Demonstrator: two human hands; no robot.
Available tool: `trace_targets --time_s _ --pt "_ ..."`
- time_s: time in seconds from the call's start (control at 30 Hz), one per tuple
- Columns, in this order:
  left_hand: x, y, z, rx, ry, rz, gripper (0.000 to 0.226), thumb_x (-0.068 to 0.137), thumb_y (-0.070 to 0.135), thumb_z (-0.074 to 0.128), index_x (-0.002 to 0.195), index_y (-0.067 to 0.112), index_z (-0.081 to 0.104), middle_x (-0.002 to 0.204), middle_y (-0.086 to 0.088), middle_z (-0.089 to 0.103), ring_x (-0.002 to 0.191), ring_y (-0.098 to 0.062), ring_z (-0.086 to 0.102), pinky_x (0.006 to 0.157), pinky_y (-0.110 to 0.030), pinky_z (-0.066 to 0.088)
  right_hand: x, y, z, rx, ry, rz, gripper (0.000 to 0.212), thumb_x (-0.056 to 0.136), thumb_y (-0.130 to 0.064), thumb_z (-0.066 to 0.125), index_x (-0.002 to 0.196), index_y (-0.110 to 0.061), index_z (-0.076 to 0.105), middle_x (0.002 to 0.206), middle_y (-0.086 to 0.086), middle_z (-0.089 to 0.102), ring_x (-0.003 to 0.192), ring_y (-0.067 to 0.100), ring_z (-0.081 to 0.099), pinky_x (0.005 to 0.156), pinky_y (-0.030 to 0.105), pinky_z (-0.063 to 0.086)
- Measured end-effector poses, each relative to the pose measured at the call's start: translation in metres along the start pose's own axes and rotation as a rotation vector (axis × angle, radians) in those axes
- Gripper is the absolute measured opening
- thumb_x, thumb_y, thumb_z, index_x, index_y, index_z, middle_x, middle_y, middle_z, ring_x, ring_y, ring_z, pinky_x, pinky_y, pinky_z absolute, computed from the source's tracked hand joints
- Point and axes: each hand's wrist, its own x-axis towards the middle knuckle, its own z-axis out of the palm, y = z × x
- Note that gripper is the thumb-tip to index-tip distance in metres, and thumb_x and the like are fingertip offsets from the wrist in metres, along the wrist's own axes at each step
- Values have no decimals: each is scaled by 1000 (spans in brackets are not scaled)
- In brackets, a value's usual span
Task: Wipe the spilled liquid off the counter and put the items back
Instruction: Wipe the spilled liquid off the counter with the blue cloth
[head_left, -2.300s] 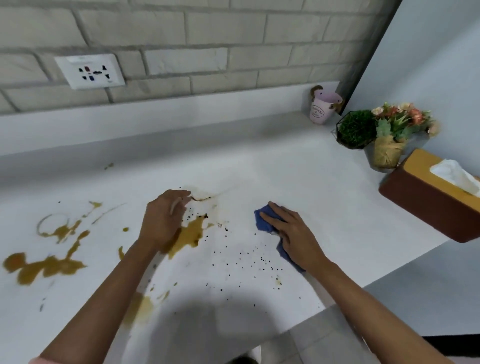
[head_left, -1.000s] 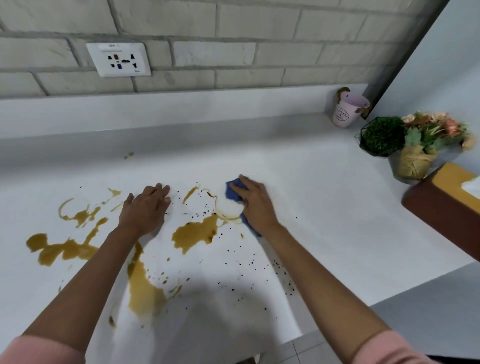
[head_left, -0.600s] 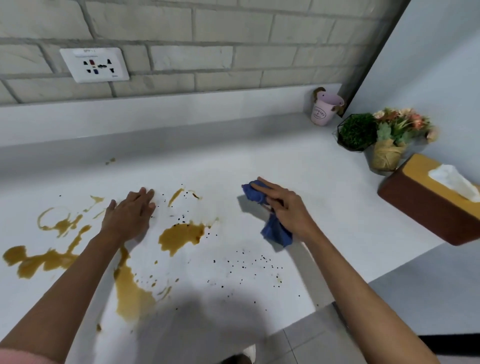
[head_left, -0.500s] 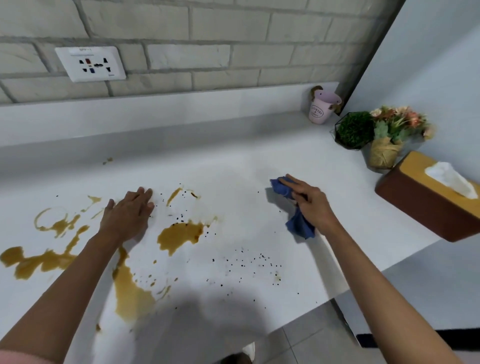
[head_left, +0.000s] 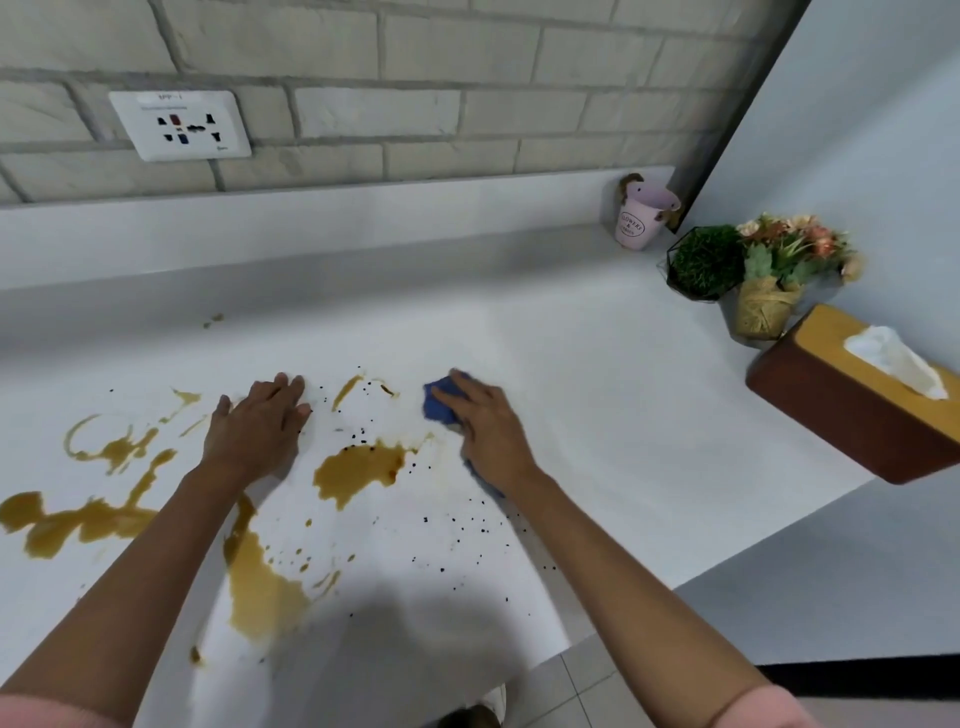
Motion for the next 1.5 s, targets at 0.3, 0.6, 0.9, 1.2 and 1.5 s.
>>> trace_targets --time_s 0.3,0.6,0.9,1.2,1.5 --pt "-3 -1 -5 -18 -19 -5 49 101 36 24 149 26 20 158 1 18 142 -22 26 117 -49 10 -25 -43 -40 571 -192 77 44 93 7 43 131 -12 55 147 2 43 136 8 37 109 6 21" --pt "-4 -4 -2 25 -20 6 50 101 37 20 149 27 17 158 2 15 143 -22 24 117 -47 6 -77 79 -159 590 181 486 35 95 2 46 127 -7 57 132 7 57 110 10 55 102 25 37" --pt "-5 -6 -2 45 -12 48 50 101 34 22 149 24 19 158 -1 17 143 -25 25 117 -47 7 -136 98 -99 -151 227 515 45 91 9 46 134 -3 48 149 18 34 129 40 42 109 44 35" --pt "-8 -1 -2 86 23 70 49 101 31 22 149 19 20 157 -4 20 141 -27 27 116 -48 11 -137 -22 -19 -102 301 469 60 84 18 45 136 -12 48 152 7 33 136 31 32 109 16 17" --pt "-6 0 -3 83 0 54 49 102 31 21 149 20 18 158 -2 17 142 -27 26 116 -47 9 -83 -105 45 134 284 397 74 69 28 40 132 -10 53 150 4 35 129 22 32 115 27 26"
